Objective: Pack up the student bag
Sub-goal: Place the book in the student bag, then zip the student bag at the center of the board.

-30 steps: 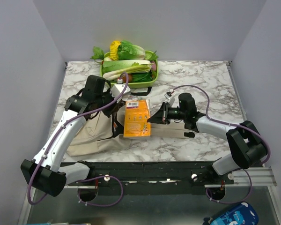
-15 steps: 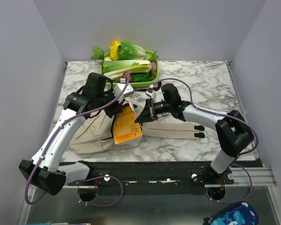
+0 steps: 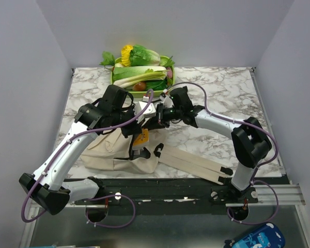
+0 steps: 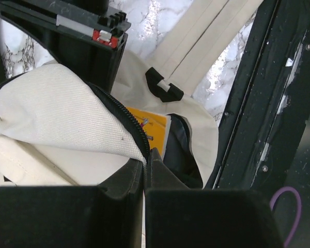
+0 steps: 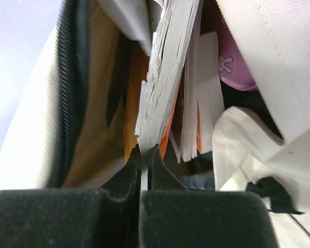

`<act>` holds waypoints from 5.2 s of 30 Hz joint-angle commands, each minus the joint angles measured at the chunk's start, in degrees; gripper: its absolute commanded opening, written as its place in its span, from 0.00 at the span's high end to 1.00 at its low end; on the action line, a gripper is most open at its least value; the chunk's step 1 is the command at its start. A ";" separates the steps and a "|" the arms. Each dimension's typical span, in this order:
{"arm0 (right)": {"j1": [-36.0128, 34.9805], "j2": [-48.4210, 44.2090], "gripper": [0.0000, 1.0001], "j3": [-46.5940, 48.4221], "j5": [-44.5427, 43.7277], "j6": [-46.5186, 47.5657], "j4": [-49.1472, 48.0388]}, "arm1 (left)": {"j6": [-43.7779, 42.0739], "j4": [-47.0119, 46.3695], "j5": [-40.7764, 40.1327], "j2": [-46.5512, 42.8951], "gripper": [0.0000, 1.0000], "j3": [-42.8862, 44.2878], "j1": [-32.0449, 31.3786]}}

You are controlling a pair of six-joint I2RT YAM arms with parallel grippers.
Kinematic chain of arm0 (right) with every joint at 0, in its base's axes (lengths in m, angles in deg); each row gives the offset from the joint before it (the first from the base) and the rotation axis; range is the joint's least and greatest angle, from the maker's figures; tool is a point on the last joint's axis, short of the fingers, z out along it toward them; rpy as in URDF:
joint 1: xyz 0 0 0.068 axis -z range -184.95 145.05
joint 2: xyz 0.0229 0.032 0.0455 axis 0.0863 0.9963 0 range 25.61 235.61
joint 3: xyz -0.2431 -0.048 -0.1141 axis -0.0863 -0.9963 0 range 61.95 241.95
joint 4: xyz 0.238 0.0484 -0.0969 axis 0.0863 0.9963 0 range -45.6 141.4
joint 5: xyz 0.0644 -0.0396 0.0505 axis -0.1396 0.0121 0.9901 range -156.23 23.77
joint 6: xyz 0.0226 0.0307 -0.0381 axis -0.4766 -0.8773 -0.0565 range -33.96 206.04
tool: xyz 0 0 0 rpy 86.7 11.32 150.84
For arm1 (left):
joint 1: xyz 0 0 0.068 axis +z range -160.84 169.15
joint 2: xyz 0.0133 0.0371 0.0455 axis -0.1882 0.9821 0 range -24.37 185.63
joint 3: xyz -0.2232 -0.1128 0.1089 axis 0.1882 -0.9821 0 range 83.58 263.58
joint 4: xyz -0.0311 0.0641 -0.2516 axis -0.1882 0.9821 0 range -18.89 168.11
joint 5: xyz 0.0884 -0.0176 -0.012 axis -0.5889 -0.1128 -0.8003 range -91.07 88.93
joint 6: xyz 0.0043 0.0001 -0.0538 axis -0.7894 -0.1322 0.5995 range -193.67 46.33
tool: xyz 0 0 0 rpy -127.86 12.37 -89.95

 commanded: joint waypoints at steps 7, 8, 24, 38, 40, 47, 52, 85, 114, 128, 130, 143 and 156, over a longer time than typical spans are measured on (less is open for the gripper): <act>-8.01 7.66 0.99 17.34 -10.15 -3.21 3.46 | 2.02 -7.59 4.37 1.11 1.00 0.27 -2.31; -8.82 9.94 0.99 18.84 -9.27 -2.77 5.12 | 2.46 -8.73 3.84 1.38 1.00 0.10 -2.31; -6.71 -7.60 0.32 -8.28 -14.10 33.34 0.77 | 3.69 -9.35 -0.03 0.24 0.96 -0.60 -2.05; -8.11 -32.13 0.41 -37.30 -9.08 59.45 -35.16 | -1.05 -1.10 3.22 -5.82 0.92 -4.64 -2.05; -10.65 -34.77 0.41 -39.76 -9.70 63.66 -38.88 | -1.76 0.57 3.66 -7.39 0.92 -5.87 -2.05; -17.96 -29.69 0.42 -35.65 -10.85 77.20 -37.24 | 2.19 -3.72 2.43 -10.57 0.92 -12.55 -1.70; -20.68 -25.82 0.42 -27.23 -7.42 84.86 -26.34 | 2.81 -4.79 1.73 -10.04 0.92 -12.12 -1.26; -27.37 -12.28 0.50 -13.32 -12.51 99.90 -3.30 | 5.10 -6.89 1.20 -11.27 0.92 -12.74 -1.26; -30.62 -9.81 0.99 -7.78 -15.59 105.61 9.70 | 6.06 -7.60 0.85 -11.18 0.91 -12.74 -1.26; -30.71 -20.36 0.99 -17.18 -20.50 95.33 3.91 | 4.75 -4.70 -3.98 -12.32 0.22 -12.91 -1.26; -30.71 -21.33 0.99 -18.49 -21.21 94.27 3.56 | 3.52 -2.59 -4.07 -13.20 0.20 -12.82 -1.26; -30.62 -26.78 0.99 -23.69 -24.37 88.38 -0.05 | -7.64 3.66 -1.44 -17.42 0.37 -21.60 -1.26; -30.62 -30.82 0.99 -23.51 -28.42 87.41 0.39 | -14.33 -1.70 3.13 -14.70 0.33 -28.99 -1.43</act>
